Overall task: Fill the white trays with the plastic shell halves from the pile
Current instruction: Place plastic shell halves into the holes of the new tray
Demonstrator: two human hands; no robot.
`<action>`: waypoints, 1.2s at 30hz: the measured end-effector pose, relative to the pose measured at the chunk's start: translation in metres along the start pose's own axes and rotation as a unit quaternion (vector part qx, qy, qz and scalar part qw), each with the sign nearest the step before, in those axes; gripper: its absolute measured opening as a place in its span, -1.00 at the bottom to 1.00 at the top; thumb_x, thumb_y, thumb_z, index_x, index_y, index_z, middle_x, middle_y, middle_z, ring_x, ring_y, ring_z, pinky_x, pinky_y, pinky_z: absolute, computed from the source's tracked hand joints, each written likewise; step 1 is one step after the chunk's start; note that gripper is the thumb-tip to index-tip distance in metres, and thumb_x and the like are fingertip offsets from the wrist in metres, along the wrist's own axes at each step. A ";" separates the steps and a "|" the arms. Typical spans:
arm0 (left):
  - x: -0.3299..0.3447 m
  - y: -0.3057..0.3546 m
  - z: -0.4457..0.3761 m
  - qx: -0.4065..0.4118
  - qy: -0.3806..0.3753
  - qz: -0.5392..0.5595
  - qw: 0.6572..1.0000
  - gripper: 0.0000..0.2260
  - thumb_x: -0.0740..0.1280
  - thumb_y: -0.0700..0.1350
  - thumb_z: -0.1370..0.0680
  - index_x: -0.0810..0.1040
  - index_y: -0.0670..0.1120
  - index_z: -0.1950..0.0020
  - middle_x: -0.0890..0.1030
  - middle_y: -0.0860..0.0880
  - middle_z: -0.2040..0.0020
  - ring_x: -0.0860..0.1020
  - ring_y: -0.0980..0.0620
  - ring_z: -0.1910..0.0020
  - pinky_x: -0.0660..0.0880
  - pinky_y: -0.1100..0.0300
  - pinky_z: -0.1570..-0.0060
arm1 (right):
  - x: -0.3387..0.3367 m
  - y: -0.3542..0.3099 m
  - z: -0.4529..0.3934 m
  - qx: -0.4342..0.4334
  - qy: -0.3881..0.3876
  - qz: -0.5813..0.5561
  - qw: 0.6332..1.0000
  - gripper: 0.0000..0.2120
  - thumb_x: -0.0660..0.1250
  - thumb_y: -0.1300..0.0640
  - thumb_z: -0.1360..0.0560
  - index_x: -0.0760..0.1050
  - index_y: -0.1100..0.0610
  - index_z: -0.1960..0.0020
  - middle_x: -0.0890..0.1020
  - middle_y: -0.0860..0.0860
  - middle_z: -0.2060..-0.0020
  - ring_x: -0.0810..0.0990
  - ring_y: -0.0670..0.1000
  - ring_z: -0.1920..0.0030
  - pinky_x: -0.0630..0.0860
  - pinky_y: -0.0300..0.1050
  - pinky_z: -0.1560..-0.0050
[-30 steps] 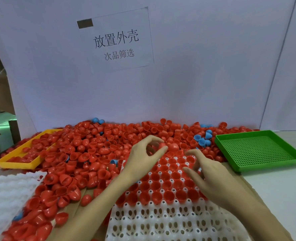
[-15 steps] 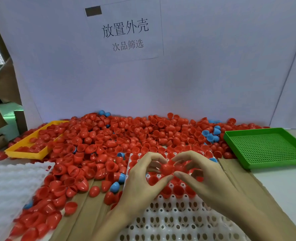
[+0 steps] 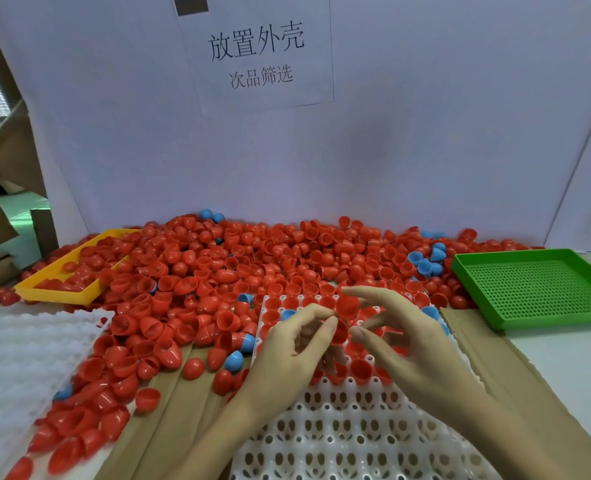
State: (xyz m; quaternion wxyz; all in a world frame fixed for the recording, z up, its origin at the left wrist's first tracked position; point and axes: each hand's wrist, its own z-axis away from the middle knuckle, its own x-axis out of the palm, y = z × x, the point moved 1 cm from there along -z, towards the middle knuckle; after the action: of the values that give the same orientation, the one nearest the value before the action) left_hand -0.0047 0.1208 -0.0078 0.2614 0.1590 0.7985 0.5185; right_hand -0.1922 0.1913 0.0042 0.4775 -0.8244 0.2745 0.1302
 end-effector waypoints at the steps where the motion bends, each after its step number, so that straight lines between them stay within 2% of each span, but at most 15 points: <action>1: 0.001 0.000 0.000 0.000 -0.008 0.001 1.000 -0.86 0.27 0.00 -0.73 0.63 0.11 -0.15 0.72 -0.05 0.15 0.71 -0.03 0.17 0.65 0.10 0.06 | -0.001 0.000 0.000 -0.001 0.011 0.001 1.000 -0.63 0.43 0.01 -0.56 0.53 -0.20 -0.35 0.62 -0.21 -0.13 0.73 -0.03 0.02 0.69 -0.04 0.09; 3: 0.003 0.001 0.001 -0.002 -0.023 0.010 1.000 -0.86 0.32 0.11 -0.69 0.61 0.14 -0.19 0.72 -0.03 0.09 0.71 0.00 0.13 0.65 0.12 0.02 | -0.003 0.001 0.000 0.007 0.035 -0.003 0.999 -0.74 0.44 -0.01 -0.54 0.59 -0.15 -0.23 0.65 -0.17 -0.05 0.73 -0.02 0.08 0.70 0.00 0.13; 5: 0.004 0.000 0.002 0.000 -0.024 0.001 1.000 -0.77 0.41 0.17 -0.62 0.58 0.15 -0.22 0.71 0.00 0.01 0.71 0.00 0.05 0.65 0.08 -0.05 | -0.006 0.000 -0.001 0.013 0.051 -0.001 0.999 -0.78 0.45 -0.04 -0.53 0.60 -0.16 -0.17 0.66 -0.17 0.02 0.73 -0.02 0.11 0.69 0.01 0.15; 7: 0.004 -0.002 0.001 0.007 -0.010 -0.017 1.000 -0.74 0.47 0.13 -0.59 0.56 0.14 -0.23 0.71 0.03 0.00 0.71 0.00 0.02 0.65 0.09 -0.07 | -0.006 -0.001 -0.001 0.016 0.058 0.000 0.998 -0.80 0.46 -0.07 -0.52 0.60 -0.18 -0.14 0.66 -0.18 0.04 0.73 -0.03 0.13 0.69 0.02 0.17; 11: 0.004 -0.003 0.001 0.011 0.022 0.001 1.000 -0.80 0.41 0.02 -0.65 0.55 0.08 -0.27 0.72 0.00 -0.05 0.73 -0.04 0.04 0.66 0.03 -0.08 | -0.004 -0.001 0.000 0.032 0.062 0.000 0.998 -0.80 0.51 -0.05 -0.49 0.59 -0.16 -0.09 0.67 -0.15 0.08 0.72 -0.01 0.16 0.67 0.02 0.20; 15: 0.005 -0.002 0.000 0.008 0.053 0.047 0.997 -0.72 0.42 -0.05 -0.65 0.50 0.13 -0.34 0.64 0.04 -0.24 0.74 -0.07 -0.02 0.65 0.02 -0.16 | -0.003 -0.004 0.001 0.024 0.058 0.003 0.998 -0.79 0.52 -0.08 -0.46 0.58 -0.10 -0.05 0.67 -0.16 0.10 0.72 -0.02 0.17 0.66 -0.08 0.23; 18: 0.006 0.000 0.001 0.022 0.053 0.070 0.996 -0.76 0.39 -0.11 -0.67 0.49 0.03 -0.33 0.66 -0.01 -0.19 0.75 -0.13 0.01 0.67 -0.02 -0.11 | -0.001 -0.003 0.000 0.024 0.048 0.005 0.999 -0.79 0.51 -0.10 -0.47 0.58 -0.09 -0.05 0.67 -0.16 0.10 0.72 -0.02 0.16 0.66 -0.07 0.21; 20: 0.005 0.000 0.000 0.018 0.046 0.070 0.996 -0.78 0.36 -0.07 -0.69 0.50 -0.01 -0.33 0.67 -0.03 -0.18 0.74 -0.13 0.00 0.67 -0.01 -0.09 | -0.001 -0.004 0.000 0.022 0.037 -0.007 0.999 -0.83 0.45 -0.11 -0.51 0.59 -0.10 -0.06 0.67 -0.15 0.08 0.72 -0.02 0.14 0.66 -0.08 0.19; 23: 0.003 -0.001 -0.001 -0.006 0.010 0.067 0.998 -0.76 0.29 -0.03 -0.72 0.53 -0.03 -0.38 0.70 -0.06 -0.14 0.74 -0.11 0.00 0.66 0.07 -0.08 | 0.000 -0.007 0.000 0.036 0.026 -0.090 0.995 -0.87 0.36 -0.06 -0.59 0.61 -0.11 -0.11 0.69 -0.07 0.07 0.71 0.00 0.19 0.60 -0.25 0.23; 25: 0.004 -0.002 0.000 -0.008 -0.011 0.054 0.998 -0.75 0.27 -0.01 -0.73 0.55 0.00 -0.38 0.72 -0.04 -0.10 0.73 -0.08 -0.02 0.65 0.11 -0.09 | -0.002 -0.008 -0.001 0.045 -0.004 -0.119 0.992 -0.87 0.40 0.06 -0.61 0.63 -0.09 -0.14 0.69 0.00 0.06 0.71 0.05 0.20 0.61 -0.21 0.23; 27: 0.004 -0.004 0.000 -0.006 -0.020 0.028 0.999 -0.74 0.27 0.02 -0.72 0.56 0.06 -0.39 0.72 0.00 -0.12 0.72 -0.03 -0.06 0.65 0.09 -0.12 | -0.002 -0.006 -0.001 0.041 -0.038 -0.094 0.994 -0.81 0.44 0.17 -0.60 0.66 -0.08 -0.14 0.70 -0.01 0.08 0.71 0.06 0.21 0.64 -0.13 0.21; 30: 0.004 -0.008 -0.001 -0.011 -0.001 0.006 1.000 -0.70 0.32 0.05 -0.68 0.55 0.16 -0.42 0.69 0.13 -0.11 0.71 0.05 -0.08 0.63 0.13 -0.15 | -0.005 -0.005 -0.001 0.048 -0.052 -0.063 0.995 -0.82 0.46 0.20 -0.59 0.68 -0.08 -0.08 0.72 -0.04 0.09 0.71 0.04 0.22 0.68 -0.04 0.18; 33: 0.003 -0.008 -0.002 -0.016 0.023 0.017 0.999 -0.66 0.39 0.08 -0.61 0.55 0.21 -0.40 0.66 0.12 -0.10 0.71 0.03 -0.07 0.63 0.14 -0.14 | -0.019 -0.001 -0.005 0.055 -0.054 -0.043 0.996 -0.85 0.48 0.17 -0.58 0.69 -0.08 -0.05 0.73 -0.08 0.13 0.72 -0.01 0.22 0.65 -0.17 0.20; 36: 0.002 -0.007 -0.001 -0.001 0.021 -0.029 0.999 -0.73 0.42 0.09 -0.62 0.57 0.25 -0.31 0.66 0.12 -0.12 0.68 0.03 -0.12 0.63 0.12 -0.15 | -0.045 0.008 -0.011 0.083 -0.025 -0.027 0.996 -0.84 0.49 0.16 -0.56 0.70 -0.11 -0.01 0.73 -0.08 0.14 0.73 -0.03 0.22 0.62 -0.23 0.24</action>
State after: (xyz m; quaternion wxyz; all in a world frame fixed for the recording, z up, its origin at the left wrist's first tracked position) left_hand -0.0062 0.1184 -0.0142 0.2597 0.1242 0.8074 0.5149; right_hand -0.2339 0.1936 0.0248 0.5545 -0.7854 0.2500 0.1148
